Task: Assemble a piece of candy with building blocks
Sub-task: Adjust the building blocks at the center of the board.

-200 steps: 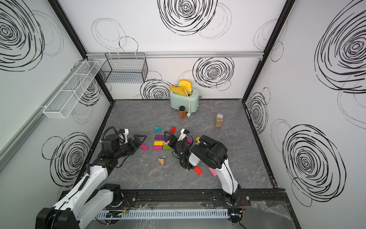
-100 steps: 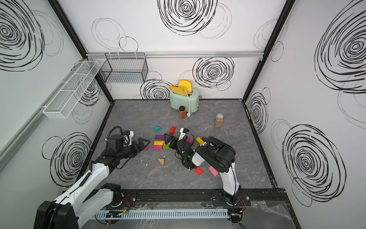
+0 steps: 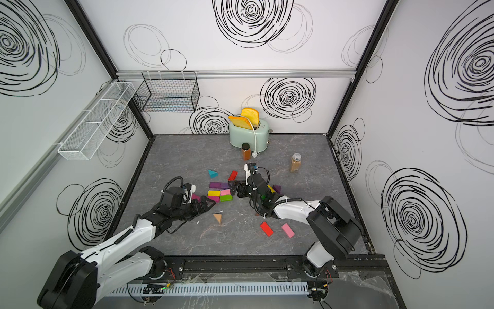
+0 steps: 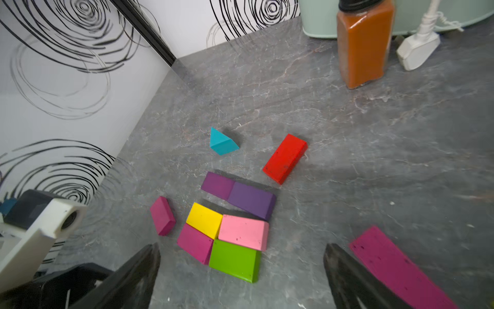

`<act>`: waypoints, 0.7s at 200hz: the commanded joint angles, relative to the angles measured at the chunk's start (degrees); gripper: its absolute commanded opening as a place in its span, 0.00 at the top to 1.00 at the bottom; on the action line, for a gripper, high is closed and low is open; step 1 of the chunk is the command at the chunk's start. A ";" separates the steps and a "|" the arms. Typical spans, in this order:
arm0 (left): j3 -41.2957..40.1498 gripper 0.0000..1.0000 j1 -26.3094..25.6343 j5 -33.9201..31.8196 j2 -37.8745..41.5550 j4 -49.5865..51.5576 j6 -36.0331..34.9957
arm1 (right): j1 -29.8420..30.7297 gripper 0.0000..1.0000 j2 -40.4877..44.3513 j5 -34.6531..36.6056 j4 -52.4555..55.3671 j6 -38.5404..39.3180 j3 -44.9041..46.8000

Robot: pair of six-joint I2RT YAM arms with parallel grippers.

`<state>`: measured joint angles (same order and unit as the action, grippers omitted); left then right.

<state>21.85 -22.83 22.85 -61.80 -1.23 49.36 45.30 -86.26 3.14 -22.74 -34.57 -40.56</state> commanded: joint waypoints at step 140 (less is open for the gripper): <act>6.08 0.00 -1.53 -3.87 -19.89 -18.34 4.16 | 4.36 0.01 0.69 4.06 26.13 12.57 -2.10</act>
<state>25.85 -24.69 19.46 -80.29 -15.55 52.77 49.43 -85.10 5.63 0.30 -23.83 -41.93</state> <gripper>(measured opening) 0.998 0.989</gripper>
